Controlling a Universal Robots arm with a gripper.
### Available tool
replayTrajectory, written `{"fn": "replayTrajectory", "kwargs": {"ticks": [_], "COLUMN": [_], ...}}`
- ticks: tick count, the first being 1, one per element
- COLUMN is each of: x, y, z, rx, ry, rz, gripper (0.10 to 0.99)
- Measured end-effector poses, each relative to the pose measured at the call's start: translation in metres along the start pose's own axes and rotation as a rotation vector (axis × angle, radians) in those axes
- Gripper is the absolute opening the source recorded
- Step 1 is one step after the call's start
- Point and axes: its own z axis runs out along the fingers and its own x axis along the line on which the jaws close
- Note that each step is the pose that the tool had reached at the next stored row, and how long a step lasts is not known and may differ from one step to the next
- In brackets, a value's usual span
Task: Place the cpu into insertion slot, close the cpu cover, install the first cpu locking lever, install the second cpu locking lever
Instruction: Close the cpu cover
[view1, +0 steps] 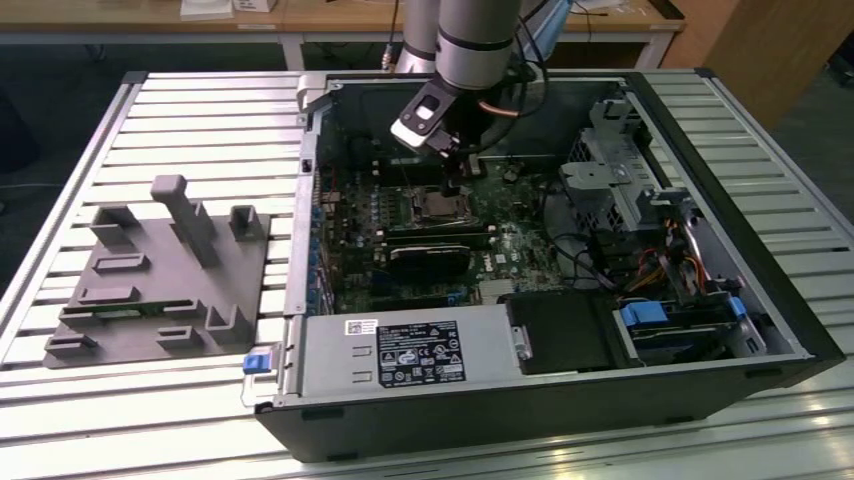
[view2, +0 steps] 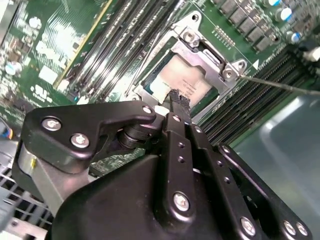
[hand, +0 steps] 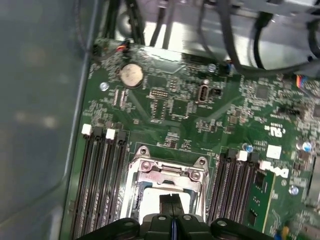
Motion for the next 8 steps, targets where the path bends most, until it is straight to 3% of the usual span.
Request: {"fn": "replayTrajectory", "kwargs": {"ticks": [8], "x": [0.0000], "y": [0.0000], "z": [0.0008], "rx": [-0.002], "ry": [-0.0037], "rz": [-0.145], "gripper": [0.106]}}
